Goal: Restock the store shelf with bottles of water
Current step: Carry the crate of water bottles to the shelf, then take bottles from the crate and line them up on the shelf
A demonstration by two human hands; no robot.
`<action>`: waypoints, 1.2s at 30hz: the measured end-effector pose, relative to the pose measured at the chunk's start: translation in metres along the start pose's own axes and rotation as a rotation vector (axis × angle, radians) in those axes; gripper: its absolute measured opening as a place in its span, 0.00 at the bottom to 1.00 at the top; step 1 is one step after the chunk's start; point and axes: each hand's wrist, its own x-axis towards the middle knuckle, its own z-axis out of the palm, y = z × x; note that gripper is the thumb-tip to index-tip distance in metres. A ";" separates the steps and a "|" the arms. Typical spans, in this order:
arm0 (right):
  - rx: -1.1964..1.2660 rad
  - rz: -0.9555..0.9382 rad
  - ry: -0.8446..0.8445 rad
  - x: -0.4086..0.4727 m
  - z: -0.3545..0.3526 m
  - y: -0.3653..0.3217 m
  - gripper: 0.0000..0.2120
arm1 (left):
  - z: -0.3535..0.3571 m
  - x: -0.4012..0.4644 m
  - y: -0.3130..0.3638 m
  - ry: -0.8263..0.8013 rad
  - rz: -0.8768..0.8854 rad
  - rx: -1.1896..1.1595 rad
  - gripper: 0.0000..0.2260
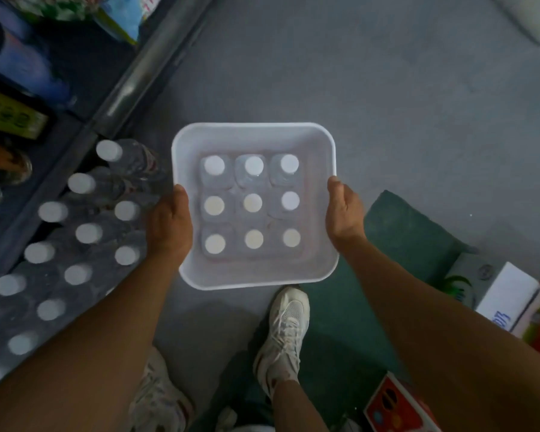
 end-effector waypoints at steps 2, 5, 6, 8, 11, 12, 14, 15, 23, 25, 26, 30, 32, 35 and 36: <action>0.002 0.001 0.003 0.000 0.003 0.002 0.20 | 0.001 0.002 -0.002 -0.005 -0.006 -0.011 0.23; -0.005 0.007 -0.008 -0.001 0.003 0.002 0.21 | 0.002 0.000 0.000 -0.021 -0.030 -0.025 0.23; -0.017 0.004 -0.014 -0.002 0.002 0.001 0.21 | 0.002 0.000 0.002 -0.029 -0.036 -0.016 0.23; -0.063 0.001 -0.031 -0.003 0.000 -0.004 0.21 | -0.001 -0.001 0.004 -0.058 -0.044 0.023 0.24; -0.165 -0.002 -0.052 -0.008 -0.002 -0.014 0.25 | -0.008 -0.004 0.006 -0.120 -0.058 0.087 0.26; -0.211 -0.013 -0.061 -0.010 -0.003 -0.017 0.26 | -0.010 -0.005 0.007 -0.137 -0.053 0.108 0.27; -0.303 -0.029 -0.074 -0.014 -0.005 -0.021 0.24 | -0.013 -0.008 0.009 -0.154 -0.019 0.149 0.26; -0.354 -0.045 -0.076 -0.016 -0.005 -0.023 0.22 | -0.014 -0.009 0.009 -0.154 0.008 0.163 0.26; -0.759 -0.615 -0.091 -0.051 -0.014 -0.046 0.18 | -0.062 -0.021 0.007 -0.124 0.351 0.434 0.10; -0.800 -0.704 -0.284 -0.066 -0.007 -0.055 0.17 | -0.072 -0.029 0.012 -0.135 0.433 0.515 0.08; -0.827 -0.738 -0.373 -0.076 -0.002 -0.060 0.17 | -0.075 -0.033 0.013 -0.152 0.467 0.545 0.08; -0.905 -0.829 -0.486 -0.107 0.030 -0.069 0.18 | -0.085 -0.052 0.012 -0.213 0.572 0.649 0.10; -0.921 -0.805 -0.477 -0.119 0.043 -0.069 0.18 | -0.093 -0.060 0.003 -0.230 0.566 0.674 0.11; -0.927 -0.748 -0.464 -0.134 0.057 -0.065 0.17 | -0.106 -0.069 -0.016 -0.277 0.548 0.686 0.11; -0.936 -0.740 -0.466 -0.137 0.061 -0.063 0.18 | -0.110 -0.070 -0.020 -0.286 0.550 0.691 0.09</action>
